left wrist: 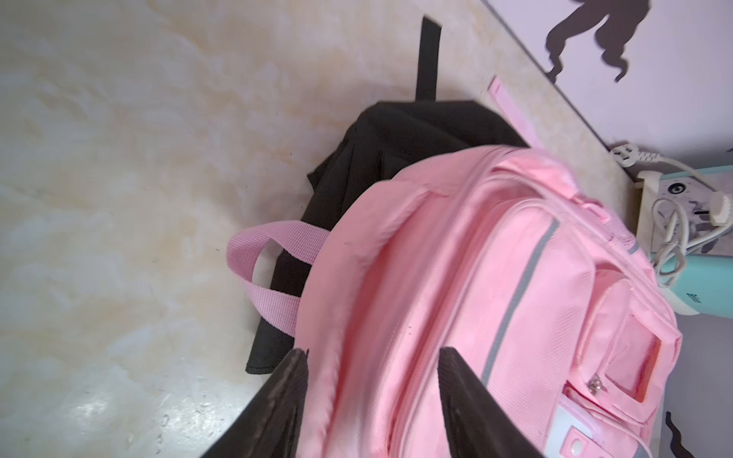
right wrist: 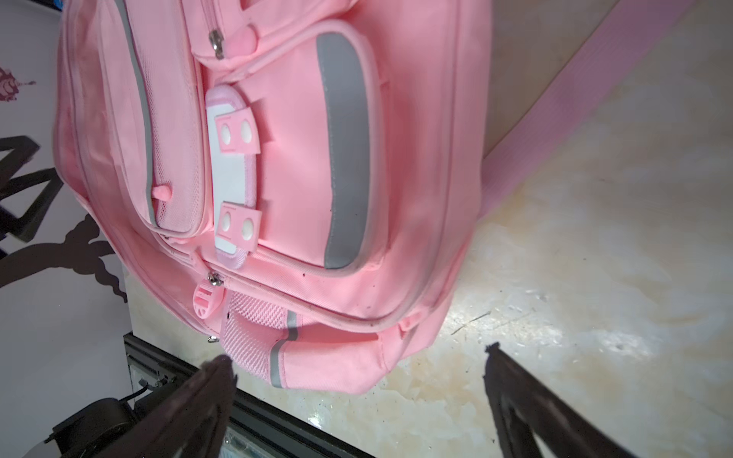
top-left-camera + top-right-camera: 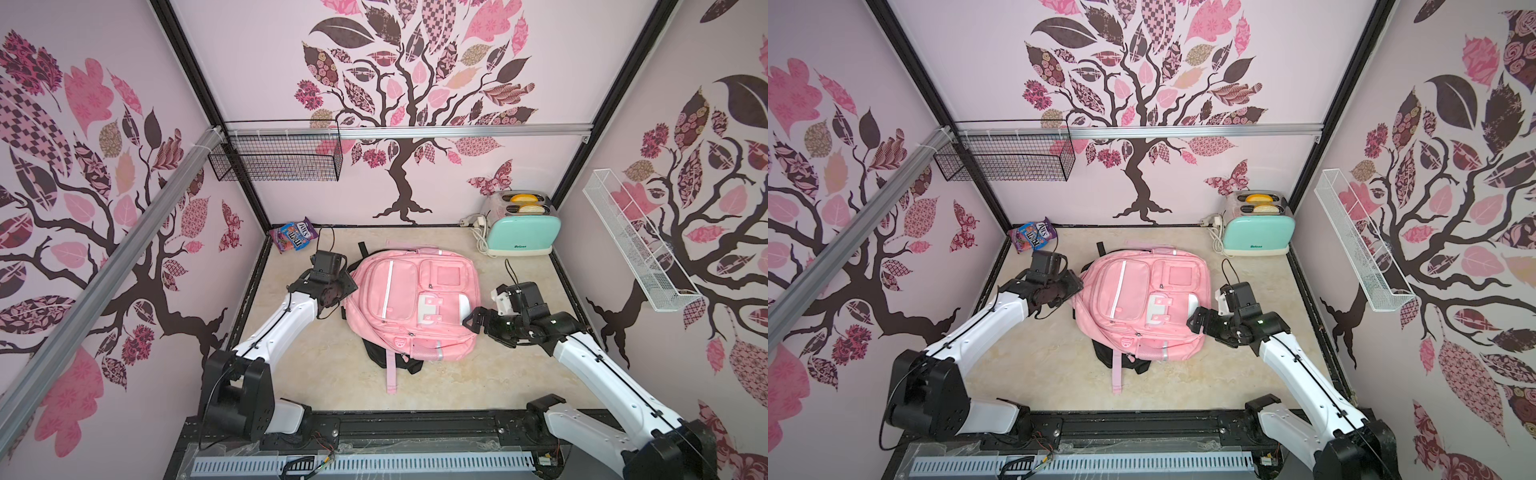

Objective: Zip up the backpack
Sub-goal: Adjust the backpack on the backpack, then zip the zipper on the backpack.

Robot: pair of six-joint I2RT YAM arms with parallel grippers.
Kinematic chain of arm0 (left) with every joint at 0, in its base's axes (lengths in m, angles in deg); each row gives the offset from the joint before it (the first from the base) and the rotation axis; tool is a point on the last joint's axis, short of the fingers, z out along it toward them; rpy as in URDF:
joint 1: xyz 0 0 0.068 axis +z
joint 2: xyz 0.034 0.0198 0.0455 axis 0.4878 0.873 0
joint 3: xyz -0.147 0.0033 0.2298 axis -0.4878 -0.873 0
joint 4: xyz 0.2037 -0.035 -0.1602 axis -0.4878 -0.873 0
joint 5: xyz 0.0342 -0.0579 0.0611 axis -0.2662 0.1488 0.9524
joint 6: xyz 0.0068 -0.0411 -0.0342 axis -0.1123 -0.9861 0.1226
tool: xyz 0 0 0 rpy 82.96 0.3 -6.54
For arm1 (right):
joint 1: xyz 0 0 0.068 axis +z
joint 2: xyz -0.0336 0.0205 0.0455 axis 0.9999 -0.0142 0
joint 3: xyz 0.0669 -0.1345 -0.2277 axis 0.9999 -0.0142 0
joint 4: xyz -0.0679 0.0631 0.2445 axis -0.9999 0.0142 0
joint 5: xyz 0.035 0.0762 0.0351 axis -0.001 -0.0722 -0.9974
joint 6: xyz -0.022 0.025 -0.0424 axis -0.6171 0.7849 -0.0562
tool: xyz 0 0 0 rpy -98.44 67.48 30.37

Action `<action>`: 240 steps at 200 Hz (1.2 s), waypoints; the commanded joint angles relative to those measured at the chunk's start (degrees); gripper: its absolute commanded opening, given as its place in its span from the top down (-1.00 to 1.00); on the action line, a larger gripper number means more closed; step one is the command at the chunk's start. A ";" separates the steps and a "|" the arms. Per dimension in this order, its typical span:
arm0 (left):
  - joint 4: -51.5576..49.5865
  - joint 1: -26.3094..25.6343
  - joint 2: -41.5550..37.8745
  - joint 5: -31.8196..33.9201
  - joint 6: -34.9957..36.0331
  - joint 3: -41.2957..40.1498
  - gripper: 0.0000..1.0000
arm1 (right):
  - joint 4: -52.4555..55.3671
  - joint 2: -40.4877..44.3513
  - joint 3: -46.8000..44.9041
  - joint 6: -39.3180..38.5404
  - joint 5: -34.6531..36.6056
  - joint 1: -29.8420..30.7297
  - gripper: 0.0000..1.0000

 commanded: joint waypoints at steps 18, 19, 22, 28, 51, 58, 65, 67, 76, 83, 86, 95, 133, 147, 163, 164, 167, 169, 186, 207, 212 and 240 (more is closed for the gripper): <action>-7.59 -5.04 -10.89 12.33 6.74 2.26 -0.14 | -3.11 -0.48 -3.42 1.96 -2.99 -0.54 -0.99; -7.76 -5.27 -11.10 12.31 6.82 2.17 -0.14 | -3.28 -0.48 -3.65 2.06 -3.17 -0.54 -0.99; -8.27 -6.04 -11.79 12.18 6.88 2.03 -0.14 | -4.10 -0.65 -4.09 2.41 -3.50 -0.58 -0.99; -8.97 -7.30 -12.90 11.20 6.94 1.27 -0.13 | -5.75 -0.92 -5.08 3.20 -4.34 -0.56 -0.99; -8.32 -12.90 -17.11 5.98 5.32 -5.02 0.05 | -11.78 -2.52 -8.28 6.44 -6.81 -0.66 -0.98; -7.68 -15.41 -17.98 5.49 4.93 -7.13 0.11 | -13.94 -2.97 -9.26 7.45 -7.41 -0.70 -0.99; -7.71 -18.05 -18.69 5.88 4.28 -8.94 0.17 | -15.77 -3.33 -10.22 8.25 -7.75 -0.63 -0.99; -7.65 -18.90 -18.83 6.05 4.09 -9.40 0.19 | -16.31 -3.42 -10.44 8.50 -7.81 -0.67 -0.99; -7.02 -22.49 -19.71 6.71 3.62 -11.33 0.23 | -18.99 -3.79 -11.72 9.39 -8.12 -0.63 -0.99; -6.86 -25.26 -20.07 7.57 3.00 -12.54 0.25 | -20.78 -4.14 -12.50 9.96 -8.26 -0.64 -0.99; -6.82 -26.32 -20.30 7.93 2.67 -13.12 0.25 | -21.46 -4.36 -12.81 10.10 -8.27 -0.66 -0.98; -6.12 -29.52 -20.72 8.48 2.20 -14.52 0.27 | -23.17 -5.00 -13.54 10.66 -8.27 -0.64 -0.99; -4.02 -38.39 -23.26 10.29 -0.11 -18.45 0.30 | -30.86 -8.72 -15.54 12.65 -9.52 -0.68 -0.98; -2.76 -40.42 -24.63 10.09 -0.94 -19.86 0.31 | -32.85 -9.90 -15.61 13.21 -9.99 -0.67 -0.91; -0.91 -42.42 -25.82 9.04 -1.75 -21.69 0.38 | -34.40 -10.66 -15.51 13.60 -10.64 -0.65 -0.75; -0.73 -42.59 -25.86 9.00 -1.78 -21.80 0.38 | -34.48 -10.63 -15.55 13.60 -10.73 -0.64 -0.73; -0.07 -43.12 -26.16 8.81 -1.80 -22.47 0.40 | -34.82 -10.68 -15.56 13.64 -10.85 -0.67 -0.68; 0.33 -43.51 -26.28 8.74 -1.81 -22.73 0.41 | -34.98 -10.68 -15.51 13.70 -10.93 -0.68 -0.65; 4.55 -46.67 -27.43 8.48 -1.90 -26.38 0.47 | -35.53 -10.10 -15.00 14.02 -11.66 -0.66 -0.32; 12.08 -47.64 -29.27 4.92 -1.82 -32.12 0.54 | -33.61 -8.40 -13.43 13.80 -12.10 -0.64 0.28; 13.72 -47.62 -29.97 4.28 -1.81 -33.71 0.53 | -32.95 -7.79 -13.02 13.74 -12.20 -0.63 0.41; 19.07 -47.62 -36.49 4.63 -2.07 -39.20 0.49 | -28.13 -4.54 -10.24 13.08 -12.18 -0.64 1.00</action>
